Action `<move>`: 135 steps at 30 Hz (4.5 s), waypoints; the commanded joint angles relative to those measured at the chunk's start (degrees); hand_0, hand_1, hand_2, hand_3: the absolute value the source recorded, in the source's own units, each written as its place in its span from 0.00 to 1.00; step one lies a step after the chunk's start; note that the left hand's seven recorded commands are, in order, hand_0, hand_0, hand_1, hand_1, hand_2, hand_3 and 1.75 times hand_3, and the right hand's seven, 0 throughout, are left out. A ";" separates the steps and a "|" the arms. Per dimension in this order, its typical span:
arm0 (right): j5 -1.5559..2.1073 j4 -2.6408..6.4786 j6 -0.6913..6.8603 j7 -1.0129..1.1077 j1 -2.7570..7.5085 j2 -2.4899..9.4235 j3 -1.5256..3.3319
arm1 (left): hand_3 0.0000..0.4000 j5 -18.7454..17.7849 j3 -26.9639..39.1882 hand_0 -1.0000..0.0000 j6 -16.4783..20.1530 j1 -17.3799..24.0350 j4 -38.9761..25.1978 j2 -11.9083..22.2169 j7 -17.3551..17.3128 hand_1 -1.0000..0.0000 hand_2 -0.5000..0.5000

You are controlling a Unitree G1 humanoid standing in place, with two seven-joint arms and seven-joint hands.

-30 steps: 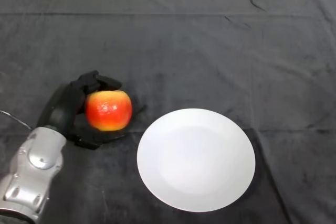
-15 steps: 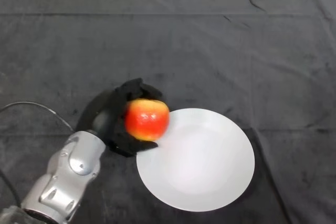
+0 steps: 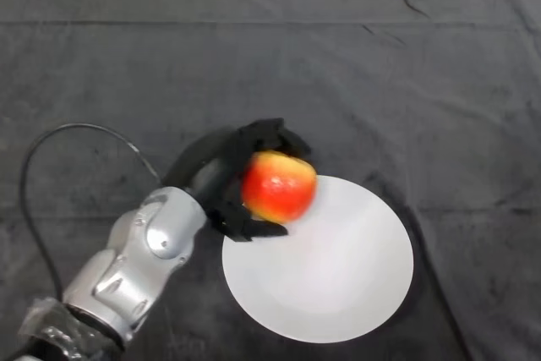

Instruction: Move the apple to the plate

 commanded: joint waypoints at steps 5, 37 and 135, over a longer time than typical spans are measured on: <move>1.69 -1.46 0.14 -0.33 -2.43 -1.26 0.30 | 1.00 1.10 -2.80 0.00 -2.45 -6.15 5.03 -0.73 -0.33 0.00 0.50; 1.73 -0.91 0.11 -0.13 -2.64 -1.48 0.21 | 0.00 2.73 -3.95 1.00 -4.94 -10.54 9.39 2.07 0.58 1.00 0.50; 1.71 -0.27 0.07 0.12 -2.89 -1.75 0.10 | 0.00 -29.98 69.99 1.00 -23.86 8.97 26.73 31.27 23.23 1.00 0.50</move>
